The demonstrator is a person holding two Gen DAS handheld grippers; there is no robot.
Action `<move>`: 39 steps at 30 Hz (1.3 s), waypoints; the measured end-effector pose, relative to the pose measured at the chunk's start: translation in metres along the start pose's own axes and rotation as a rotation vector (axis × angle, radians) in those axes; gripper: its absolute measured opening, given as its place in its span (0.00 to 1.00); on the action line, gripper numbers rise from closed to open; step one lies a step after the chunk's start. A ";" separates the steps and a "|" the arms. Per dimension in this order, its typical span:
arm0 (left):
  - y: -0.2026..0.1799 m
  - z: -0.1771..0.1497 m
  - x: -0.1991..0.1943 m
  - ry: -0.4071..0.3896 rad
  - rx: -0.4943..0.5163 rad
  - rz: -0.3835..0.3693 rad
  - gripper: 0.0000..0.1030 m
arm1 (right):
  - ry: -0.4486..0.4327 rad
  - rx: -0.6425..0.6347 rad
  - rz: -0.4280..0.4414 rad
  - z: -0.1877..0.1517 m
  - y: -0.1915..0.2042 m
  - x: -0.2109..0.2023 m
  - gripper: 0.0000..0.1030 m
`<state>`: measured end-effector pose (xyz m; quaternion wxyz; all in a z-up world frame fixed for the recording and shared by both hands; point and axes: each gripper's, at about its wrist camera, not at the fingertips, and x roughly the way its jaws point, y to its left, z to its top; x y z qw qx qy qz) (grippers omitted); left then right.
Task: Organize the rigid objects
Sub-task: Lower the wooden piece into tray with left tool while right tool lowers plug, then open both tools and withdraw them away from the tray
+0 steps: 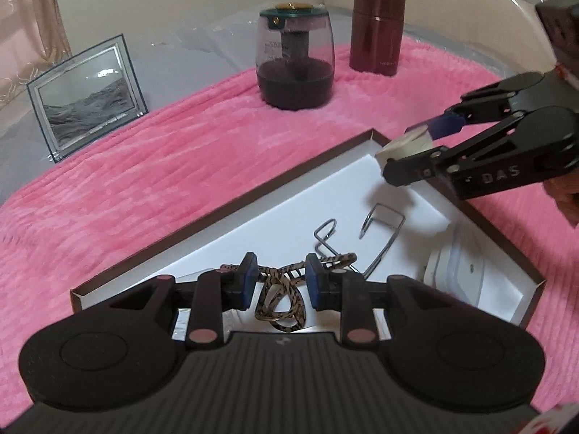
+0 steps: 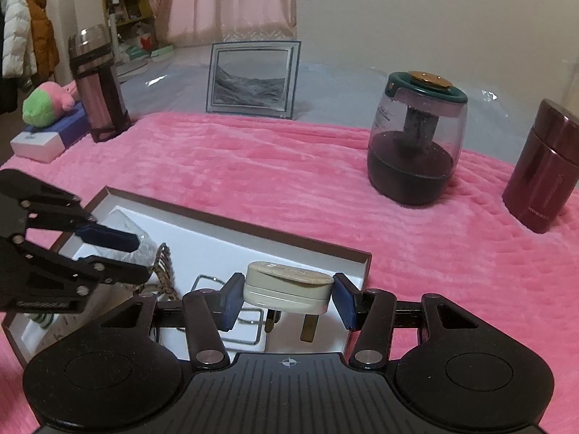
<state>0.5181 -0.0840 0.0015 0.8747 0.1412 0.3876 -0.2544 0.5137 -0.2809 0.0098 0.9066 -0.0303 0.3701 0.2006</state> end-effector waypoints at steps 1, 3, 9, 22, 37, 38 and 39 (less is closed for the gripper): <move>0.001 0.000 -0.002 -0.005 -0.003 0.004 0.23 | 0.001 0.007 0.000 0.002 0.000 0.001 0.48; 0.002 -0.001 -0.005 -0.011 -0.012 0.003 0.23 | 0.006 0.020 -0.002 0.005 0.001 0.004 0.48; 0.002 -0.003 -0.008 -0.020 -0.020 -0.004 0.23 | 0.039 0.027 -0.026 0.009 0.008 0.021 0.48; 0.006 -0.010 -0.012 -0.037 -0.056 -0.014 0.23 | 0.043 0.024 -0.054 0.010 0.017 0.030 0.48; -0.004 -0.032 -0.084 -0.093 -0.167 0.013 0.30 | 0.035 0.022 -0.068 -0.011 0.055 -0.043 0.50; -0.006 -0.035 -0.091 -0.097 -0.175 0.016 0.31 | 0.036 0.022 -0.064 -0.015 0.061 -0.050 0.50; -0.009 -0.038 -0.100 -0.101 -0.180 0.021 0.33 | 0.036 0.019 -0.062 -0.019 0.067 -0.057 0.51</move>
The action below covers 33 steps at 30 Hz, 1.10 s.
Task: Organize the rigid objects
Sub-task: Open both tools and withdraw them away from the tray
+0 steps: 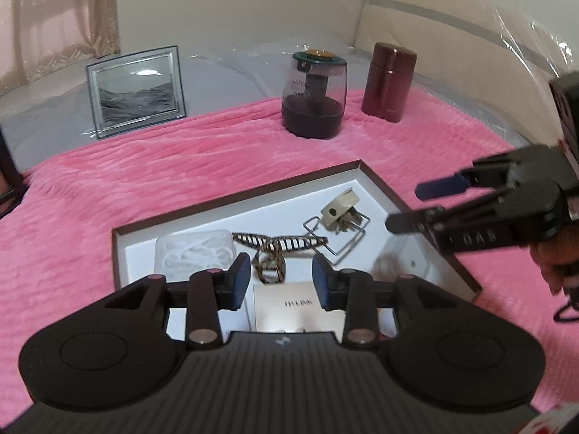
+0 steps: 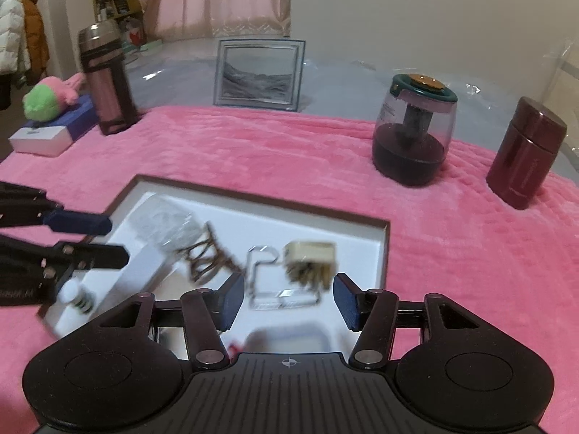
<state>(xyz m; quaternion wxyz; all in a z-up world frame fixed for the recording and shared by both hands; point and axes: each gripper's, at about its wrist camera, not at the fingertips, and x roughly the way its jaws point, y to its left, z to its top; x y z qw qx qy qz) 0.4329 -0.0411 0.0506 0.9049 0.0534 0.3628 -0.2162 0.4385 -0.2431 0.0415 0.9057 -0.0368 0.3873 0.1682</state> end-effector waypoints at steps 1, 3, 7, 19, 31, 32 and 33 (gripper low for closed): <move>-0.002 -0.003 -0.008 -0.005 -0.002 0.005 0.37 | -0.005 -0.005 -0.002 -0.005 0.006 -0.008 0.51; -0.006 -0.010 -0.027 -0.020 -0.014 0.014 0.44 | -0.012 -0.017 -0.003 -0.013 0.017 -0.024 0.54; -0.015 -0.026 -0.062 -0.041 -0.033 0.032 0.52 | -0.031 -0.031 -0.003 -0.029 0.035 -0.056 0.57; -0.039 -0.086 -0.148 -0.102 -0.113 0.106 0.81 | -0.063 0.020 0.036 -0.083 0.070 -0.130 0.65; -0.059 -0.142 -0.209 -0.164 -0.205 0.169 0.98 | -0.096 0.171 0.060 -0.144 0.084 -0.183 0.77; -0.061 -0.146 -0.213 -0.168 -0.211 0.176 0.98 | -0.097 0.194 0.065 -0.148 0.085 -0.186 0.78; -0.063 -0.150 -0.217 -0.169 -0.216 0.181 0.98 | -0.097 0.209 0.068 -0.153 0.085 -0.190 0.79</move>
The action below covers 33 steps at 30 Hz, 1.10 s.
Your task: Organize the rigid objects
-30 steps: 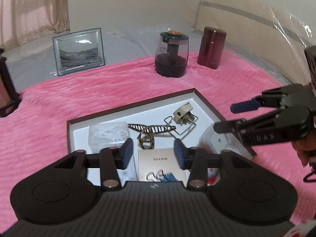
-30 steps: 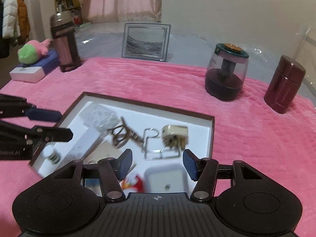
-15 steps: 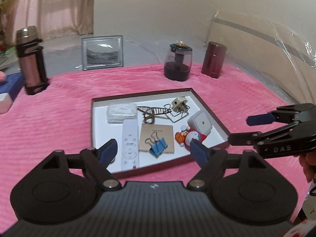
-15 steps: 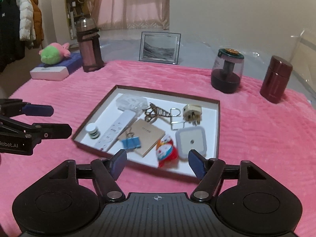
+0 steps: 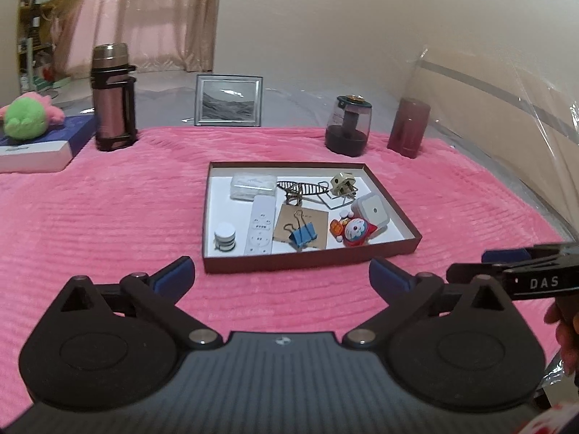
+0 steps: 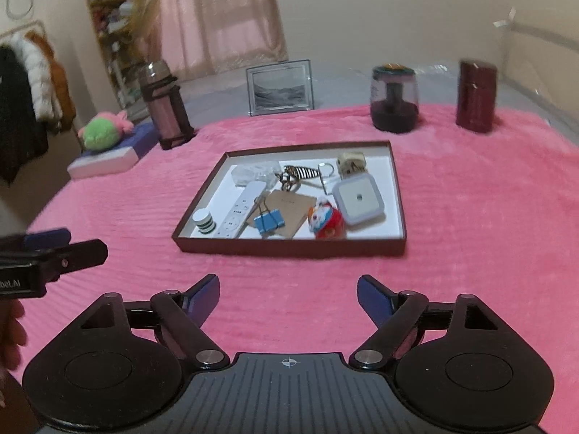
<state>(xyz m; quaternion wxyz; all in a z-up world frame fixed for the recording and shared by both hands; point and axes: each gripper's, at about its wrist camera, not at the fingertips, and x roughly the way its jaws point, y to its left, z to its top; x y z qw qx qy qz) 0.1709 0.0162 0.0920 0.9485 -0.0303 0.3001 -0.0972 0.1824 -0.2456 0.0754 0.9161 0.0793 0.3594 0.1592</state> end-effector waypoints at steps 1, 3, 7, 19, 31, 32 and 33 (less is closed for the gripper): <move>-0.001 -0.003 -0.004 -0.005 -0.004 0.001 0.98 | 0.000 0.007 -0.002 -0.004 0.001 -0.004 0.79; -0.003 -0.009 -0.012 -0.010 -0.018 0.006 0.98 | 0.002 0.010 -0.010 -0.013 0.004 -0.011 0.79; -0.005 -0.023 -0.025 0.007 -0.039 0.041 0.99 | -0.001 0.015 -0.026 -0.027 0.005 -0.026 0.80; -0.014 -0.059 -0.048 0.059 -0.051 0.089 0.98 | 0.009 -0.033 -0.101 -0.067 0.012 -0.061 0.80; -0.031 -0.093 -0.057 0.138 -0.081 0.105 0.98 | 0.049 -0.058 -0.115 -0.101 0.022 -0.068 0.80; -0.032 -0.095 -0.058 0.142 -0.083 0.106 0.98 | 0.057 -0.056 -0.112 -0.104 0.022 -0.068 0.80; -0.033 -0.098 -0.059 0.146 -0.084 0.108 0.98 | 0.062 -0.055 -0.110 -0.106 0.022 -0.068 0.80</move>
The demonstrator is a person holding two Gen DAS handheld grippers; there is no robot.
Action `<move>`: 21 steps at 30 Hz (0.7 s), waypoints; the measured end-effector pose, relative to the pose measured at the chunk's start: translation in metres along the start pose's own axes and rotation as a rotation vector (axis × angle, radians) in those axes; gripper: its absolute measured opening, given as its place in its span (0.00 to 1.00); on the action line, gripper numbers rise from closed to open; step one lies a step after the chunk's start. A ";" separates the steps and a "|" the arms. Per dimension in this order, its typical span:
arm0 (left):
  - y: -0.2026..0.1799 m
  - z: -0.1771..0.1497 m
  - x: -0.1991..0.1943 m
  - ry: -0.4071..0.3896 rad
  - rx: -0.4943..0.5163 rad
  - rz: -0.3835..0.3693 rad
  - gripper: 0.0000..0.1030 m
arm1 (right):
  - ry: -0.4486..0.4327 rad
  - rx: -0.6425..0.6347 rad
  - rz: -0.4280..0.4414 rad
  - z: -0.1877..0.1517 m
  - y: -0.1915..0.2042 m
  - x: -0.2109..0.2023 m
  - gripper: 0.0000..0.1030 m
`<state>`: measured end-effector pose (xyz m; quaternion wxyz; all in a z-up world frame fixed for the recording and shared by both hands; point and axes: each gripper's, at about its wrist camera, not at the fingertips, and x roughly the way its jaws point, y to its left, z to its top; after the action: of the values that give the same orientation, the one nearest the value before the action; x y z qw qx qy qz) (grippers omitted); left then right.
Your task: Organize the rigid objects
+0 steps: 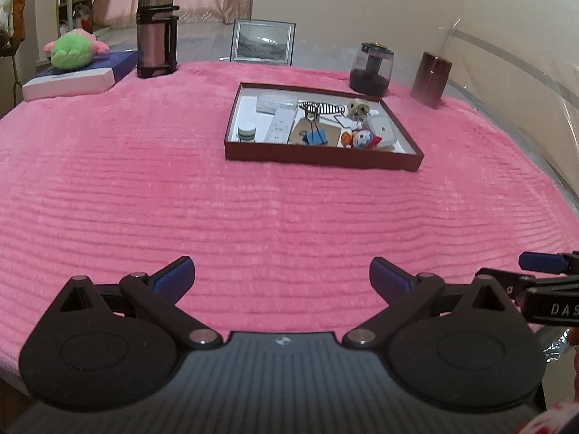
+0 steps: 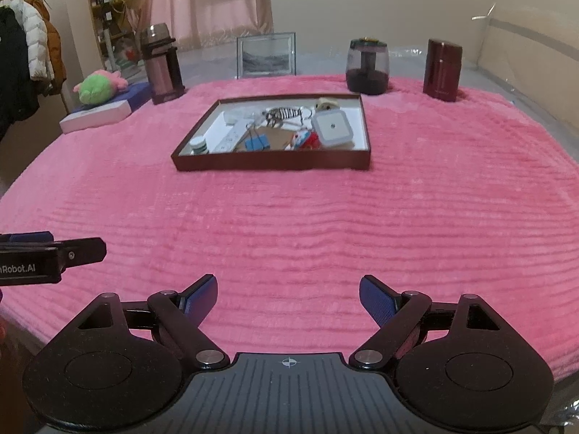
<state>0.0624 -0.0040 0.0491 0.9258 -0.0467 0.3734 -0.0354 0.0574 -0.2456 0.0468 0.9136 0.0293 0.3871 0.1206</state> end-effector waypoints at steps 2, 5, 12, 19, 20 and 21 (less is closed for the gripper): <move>-0.001 -0.003 0.000 0.007 0.003 0.008 0.98 | 0.007 0.002 0.001 -0.005 0.000 0.000 0.80; -0.005 -0.007 -0.001 0.013 0.013 0.025 0.98 | 0.012 0.004 -0.006 -0.008 -0.002 -0.001 0.80; -0.012 -0.013 -0.002 0.014 0.043 0.031 0.99 | 0.005 -0.007 -0.024 -0.011 0.000 -0.001 0.80; -0.015 -0.019 -0.002 0.021 0.053 0.029 0.99 | 0.009 -0.009 -0.021 -0.013 0.001 -0.001 0.80; -0.015 -0.020 -0.001 0.023 0.052 0.029 0.99 | 0.009 -0.010 -0.020 -0.014 0.001 -0.001 0.80; -0.015 -0.021 -0.001 0.024 0.054 0.031 0.99 | 0.009 -0.010 -0.020 -0.014 0.002 -0.001 0.80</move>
<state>0.0467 -0.0200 0.0368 0.9226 -0.0157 0.3842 -0.0318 0.0462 -0.2448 0.0377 0.9132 0.0204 0.3908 0.1137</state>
